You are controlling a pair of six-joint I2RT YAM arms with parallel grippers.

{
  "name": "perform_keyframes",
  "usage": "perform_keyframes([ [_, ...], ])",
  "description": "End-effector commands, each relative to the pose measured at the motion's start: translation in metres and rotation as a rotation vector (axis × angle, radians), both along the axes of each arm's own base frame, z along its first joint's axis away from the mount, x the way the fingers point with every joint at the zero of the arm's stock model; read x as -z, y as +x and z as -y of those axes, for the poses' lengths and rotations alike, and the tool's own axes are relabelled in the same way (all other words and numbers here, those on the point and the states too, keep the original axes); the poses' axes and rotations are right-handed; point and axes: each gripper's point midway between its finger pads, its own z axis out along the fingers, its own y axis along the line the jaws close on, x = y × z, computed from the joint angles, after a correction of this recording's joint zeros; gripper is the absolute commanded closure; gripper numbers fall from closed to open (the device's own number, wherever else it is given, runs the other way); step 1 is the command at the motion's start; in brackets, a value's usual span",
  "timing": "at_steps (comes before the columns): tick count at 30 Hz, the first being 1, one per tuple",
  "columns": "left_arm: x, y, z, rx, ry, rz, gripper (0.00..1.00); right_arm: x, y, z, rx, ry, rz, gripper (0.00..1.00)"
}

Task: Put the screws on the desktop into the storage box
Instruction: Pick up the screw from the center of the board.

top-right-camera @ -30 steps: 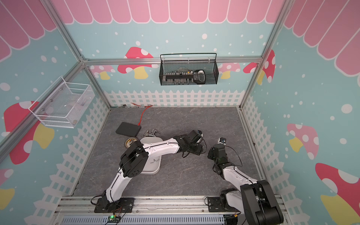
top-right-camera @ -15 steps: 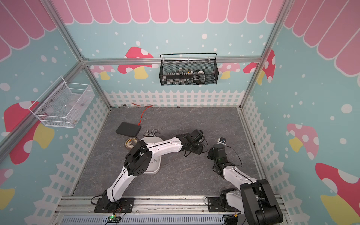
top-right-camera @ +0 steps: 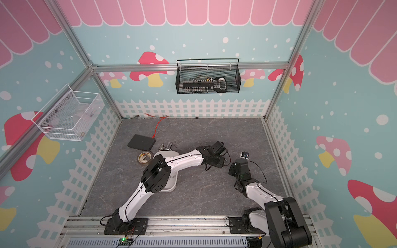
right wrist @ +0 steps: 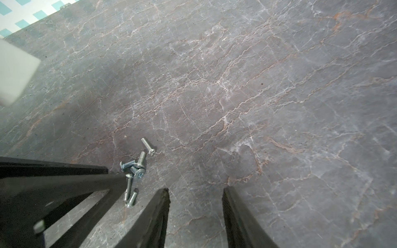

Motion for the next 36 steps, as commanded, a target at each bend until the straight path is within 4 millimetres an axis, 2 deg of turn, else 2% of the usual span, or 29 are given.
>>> perform_keyframes([
  [1,0.014,0.006,-0.01,-0.006,0.067,0.008,0.67,-0.005,0.006,0.0,-0.001,0.003,0.017,0.54],
  [26,0.048,-0.002,-0.038,0.027,0.229,-0.002,0.84,-0.004,0.006,-0.001,-0.009,0.003,0.011,0.53],
  [33,0.053,-0.004,-0.047,0.034,0.273,0.004,1.0,-0.004,0.006,-0.002,-0.01,0.002,0.012,0.53],
  [36,0.048,-0.005,-0.045,0.043,0.268,0.012,1.0,-0.004,0.006,-0.002,-0.01,0.003,0.012,0.53],
])
